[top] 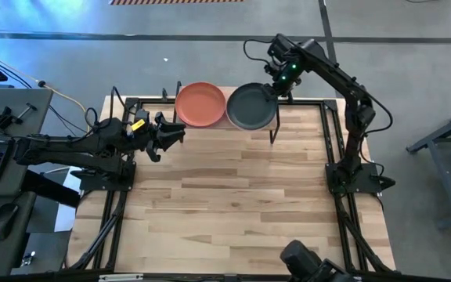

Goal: Place and stack plates onto a shelf
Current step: Stack the black plate on the light pink plate on the shelf, then return to Home Position

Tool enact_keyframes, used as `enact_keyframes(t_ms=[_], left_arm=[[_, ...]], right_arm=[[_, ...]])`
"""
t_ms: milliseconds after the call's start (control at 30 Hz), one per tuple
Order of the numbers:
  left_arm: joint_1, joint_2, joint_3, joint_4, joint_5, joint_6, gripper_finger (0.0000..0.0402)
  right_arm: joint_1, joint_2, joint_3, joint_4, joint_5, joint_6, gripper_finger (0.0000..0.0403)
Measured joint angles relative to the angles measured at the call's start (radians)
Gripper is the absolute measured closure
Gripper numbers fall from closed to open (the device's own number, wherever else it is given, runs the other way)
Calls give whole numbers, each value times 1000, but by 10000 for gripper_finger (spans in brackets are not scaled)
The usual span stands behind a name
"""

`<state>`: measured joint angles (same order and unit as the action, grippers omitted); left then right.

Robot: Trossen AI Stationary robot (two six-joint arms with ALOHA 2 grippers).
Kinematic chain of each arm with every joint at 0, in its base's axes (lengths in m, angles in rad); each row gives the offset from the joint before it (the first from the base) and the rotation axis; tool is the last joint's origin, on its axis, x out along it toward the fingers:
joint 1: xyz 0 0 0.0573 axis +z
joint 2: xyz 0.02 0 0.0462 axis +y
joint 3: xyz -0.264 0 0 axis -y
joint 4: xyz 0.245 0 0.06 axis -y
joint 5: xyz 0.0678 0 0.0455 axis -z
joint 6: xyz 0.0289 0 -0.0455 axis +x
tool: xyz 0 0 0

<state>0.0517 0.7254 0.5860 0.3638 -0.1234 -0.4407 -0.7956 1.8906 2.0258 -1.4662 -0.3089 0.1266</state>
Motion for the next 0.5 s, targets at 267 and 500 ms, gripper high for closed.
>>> enact_keyframes(t_ms=[267, 500], left_arm=[[0, 0, 0, 0, 0, 16, 250], [0, 0, 0, 0, -18, 16, 250]], right_arm=[[-13, -41, 0, -68, 128, -30, 160], [-23, -127, 0, -55, 133, -75, 160]])
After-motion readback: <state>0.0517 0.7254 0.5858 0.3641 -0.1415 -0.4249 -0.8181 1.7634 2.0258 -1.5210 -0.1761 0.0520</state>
